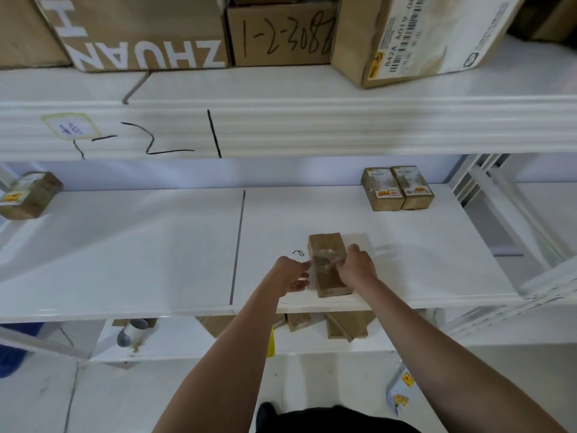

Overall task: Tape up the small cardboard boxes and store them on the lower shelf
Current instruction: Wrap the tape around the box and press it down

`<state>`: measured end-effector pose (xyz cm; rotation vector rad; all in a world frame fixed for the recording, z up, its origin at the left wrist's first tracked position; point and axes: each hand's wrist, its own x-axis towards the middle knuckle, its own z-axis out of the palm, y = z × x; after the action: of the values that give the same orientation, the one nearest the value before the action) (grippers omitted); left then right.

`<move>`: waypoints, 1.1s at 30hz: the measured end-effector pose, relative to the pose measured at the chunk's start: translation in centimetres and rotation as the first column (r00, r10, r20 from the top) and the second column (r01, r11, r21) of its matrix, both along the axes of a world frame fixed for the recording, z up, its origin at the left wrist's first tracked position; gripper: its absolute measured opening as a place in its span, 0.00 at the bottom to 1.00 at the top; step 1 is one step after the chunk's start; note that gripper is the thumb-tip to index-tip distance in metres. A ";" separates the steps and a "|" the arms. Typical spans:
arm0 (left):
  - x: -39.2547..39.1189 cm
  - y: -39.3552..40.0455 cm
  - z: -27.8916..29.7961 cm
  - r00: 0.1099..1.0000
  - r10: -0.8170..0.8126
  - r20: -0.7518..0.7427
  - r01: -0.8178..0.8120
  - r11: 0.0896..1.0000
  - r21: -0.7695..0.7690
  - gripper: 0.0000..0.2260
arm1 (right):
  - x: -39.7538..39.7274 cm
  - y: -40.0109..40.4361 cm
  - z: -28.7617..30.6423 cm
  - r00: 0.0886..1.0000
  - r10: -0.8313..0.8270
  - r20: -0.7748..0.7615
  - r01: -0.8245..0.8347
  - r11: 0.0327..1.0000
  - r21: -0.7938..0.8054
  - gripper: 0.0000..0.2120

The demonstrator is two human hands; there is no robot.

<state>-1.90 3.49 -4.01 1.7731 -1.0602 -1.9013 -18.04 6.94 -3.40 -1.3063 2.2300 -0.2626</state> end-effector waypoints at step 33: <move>-5.1 1.0 -2.8 0.762 0.647 -0.032 -0.605 0.728 0.322 0.15 | -1.8 0.0 -2.2 0.955 -0.174 0.242 0.169 0.985 0.043 0.24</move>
<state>-6.95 4.49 -6.81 1.7920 -0.0640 -1.7459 -19.84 6.93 -5.58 -1.0089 2.1291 -0.4383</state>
